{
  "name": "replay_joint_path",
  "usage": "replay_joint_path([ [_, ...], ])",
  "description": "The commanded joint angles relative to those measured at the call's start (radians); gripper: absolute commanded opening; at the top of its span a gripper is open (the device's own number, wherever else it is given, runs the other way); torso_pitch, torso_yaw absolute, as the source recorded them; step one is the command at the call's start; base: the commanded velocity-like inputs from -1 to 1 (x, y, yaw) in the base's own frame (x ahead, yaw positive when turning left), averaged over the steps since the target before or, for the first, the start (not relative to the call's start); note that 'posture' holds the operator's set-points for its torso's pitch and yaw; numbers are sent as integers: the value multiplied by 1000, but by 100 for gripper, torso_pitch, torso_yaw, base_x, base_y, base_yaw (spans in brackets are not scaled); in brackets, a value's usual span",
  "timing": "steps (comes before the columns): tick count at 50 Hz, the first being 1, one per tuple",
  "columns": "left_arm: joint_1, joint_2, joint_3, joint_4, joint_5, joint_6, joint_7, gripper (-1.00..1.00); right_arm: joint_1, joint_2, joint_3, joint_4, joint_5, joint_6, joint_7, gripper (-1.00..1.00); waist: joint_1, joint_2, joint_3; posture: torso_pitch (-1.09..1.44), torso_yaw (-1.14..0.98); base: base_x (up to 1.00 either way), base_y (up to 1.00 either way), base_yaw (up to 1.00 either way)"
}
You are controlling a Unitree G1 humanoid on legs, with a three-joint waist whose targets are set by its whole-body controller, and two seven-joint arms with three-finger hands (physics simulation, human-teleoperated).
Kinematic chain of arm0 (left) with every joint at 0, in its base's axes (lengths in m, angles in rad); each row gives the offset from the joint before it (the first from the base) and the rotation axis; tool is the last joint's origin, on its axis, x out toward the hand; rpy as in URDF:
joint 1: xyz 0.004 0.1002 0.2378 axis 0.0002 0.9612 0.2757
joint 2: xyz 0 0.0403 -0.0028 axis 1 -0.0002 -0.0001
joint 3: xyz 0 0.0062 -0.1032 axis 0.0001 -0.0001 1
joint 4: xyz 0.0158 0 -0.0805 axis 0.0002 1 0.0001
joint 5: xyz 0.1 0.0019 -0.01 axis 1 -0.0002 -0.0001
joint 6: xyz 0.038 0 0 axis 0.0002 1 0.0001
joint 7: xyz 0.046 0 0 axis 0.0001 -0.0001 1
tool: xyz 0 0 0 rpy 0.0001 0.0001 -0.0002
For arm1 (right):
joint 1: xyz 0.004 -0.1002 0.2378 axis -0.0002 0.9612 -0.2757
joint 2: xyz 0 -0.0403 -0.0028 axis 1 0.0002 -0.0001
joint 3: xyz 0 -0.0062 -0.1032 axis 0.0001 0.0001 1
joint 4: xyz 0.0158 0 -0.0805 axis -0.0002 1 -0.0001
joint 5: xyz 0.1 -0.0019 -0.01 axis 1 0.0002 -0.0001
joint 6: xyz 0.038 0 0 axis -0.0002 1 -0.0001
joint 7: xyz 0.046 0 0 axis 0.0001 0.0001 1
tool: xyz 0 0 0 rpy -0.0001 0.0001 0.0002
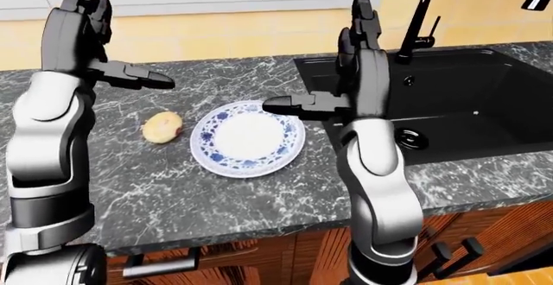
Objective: Place the pastries on the plates.
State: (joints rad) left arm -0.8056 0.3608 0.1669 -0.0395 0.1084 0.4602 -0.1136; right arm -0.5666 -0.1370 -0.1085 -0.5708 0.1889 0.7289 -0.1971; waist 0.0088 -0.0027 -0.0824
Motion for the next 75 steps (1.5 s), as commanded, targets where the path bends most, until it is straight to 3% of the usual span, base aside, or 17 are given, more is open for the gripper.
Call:
replay_joint_path([
  [1, -55, 21, 12, -1, 9, -21, -6, 100, -27, -6, -9, -24, -1, -24, 2, 100, 1, 2, -20, -16, 0, 0, 0, 0],
  [8, -229, 132, 19, 394, 42, -177, -65, 100, -39, -18, -21, -30, 12, -10, -2, 100, 2, 3, -25, -16, 0, 0, 0, 0],
  [10, -301, 166, 12, 546, 55, -258, -94, 100, -37, -18, -22, -34, 15, -9, -4, 100, 2, 3, -27, -16, 0, 0, 0, 0],
  [16, -392, 217, -16, 948, 125, -523, -134, 100, -32, -22, -25, -51, 20, 1, -11, 100, 3, 0, -30, -16, 0, 0, 0, 0],
  [19, -393, 251, -12, 1024, 123, -609, -265, 100, -23, -21, -23, -55, 19, -2, -11, 100, 3, 2, -37, -16, 0, 0, 0, 0],
  [26, -398, 279, -20, 1161, 162, -777, -416, 100, -20, -19, -20, -52, 16, -9, -13, 100, 0, 0, -38, -16, 0, 0, 0, 0],
  [41, -364, 275, -12, 1234, 185, -907, -512, 100, -35, -23, -25, -36, 21, -11, -9, 100, -3, 4, -41, -16, 0, 0, 0, 0],
  [52, -356, 234, -30, 1268, 235, -934, -483, 100, -25, -32, -33, -51, 28, -5, -10, 100, -1, 1, -43, -16, 0, 0, 0, 0],
  [75, -317, 228, -44, 1289, 331, -947, -441, 100, -8, -28, -32, -59, 19, -10, -9, 100, -2, 1, -50, -16, 0, 0, 0, 0],
])
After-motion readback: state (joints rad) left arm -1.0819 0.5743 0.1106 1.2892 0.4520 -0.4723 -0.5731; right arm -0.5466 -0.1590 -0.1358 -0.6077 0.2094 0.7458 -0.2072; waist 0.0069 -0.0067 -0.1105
